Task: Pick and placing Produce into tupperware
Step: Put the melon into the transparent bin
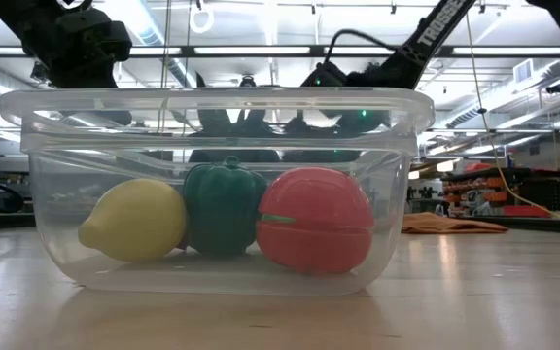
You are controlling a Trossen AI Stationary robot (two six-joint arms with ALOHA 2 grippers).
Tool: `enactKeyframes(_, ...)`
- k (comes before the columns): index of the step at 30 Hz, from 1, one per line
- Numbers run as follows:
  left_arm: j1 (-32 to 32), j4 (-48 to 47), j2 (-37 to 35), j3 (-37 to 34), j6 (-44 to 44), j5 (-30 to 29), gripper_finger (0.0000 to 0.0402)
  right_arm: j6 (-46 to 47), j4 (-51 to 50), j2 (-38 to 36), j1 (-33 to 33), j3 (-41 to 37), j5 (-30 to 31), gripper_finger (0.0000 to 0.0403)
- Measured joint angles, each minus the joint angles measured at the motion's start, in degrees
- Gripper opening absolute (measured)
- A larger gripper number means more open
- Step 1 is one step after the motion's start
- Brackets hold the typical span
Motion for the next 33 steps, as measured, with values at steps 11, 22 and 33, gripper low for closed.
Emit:
enactKeyframes(11,0.0,0.1,0.0,0.0,0.9,-1.3,0.0057,1.2,-8.5,-4.6,2.1,0.0,1.7,0.0000)
enactKeyframes(22,0.0,0.0,0.0,0.0,0.9,-1.5,0.0058,0.9,-10.0,-5.0,5.0,-0.1,3.4,0.0000)
enactKeyframes(33,0.0,0.0,0.0,0.0,0.9,-1.5,0.0054,2.7,-13.9,-5.6,2.1,-0.1,3.4,0.0033)
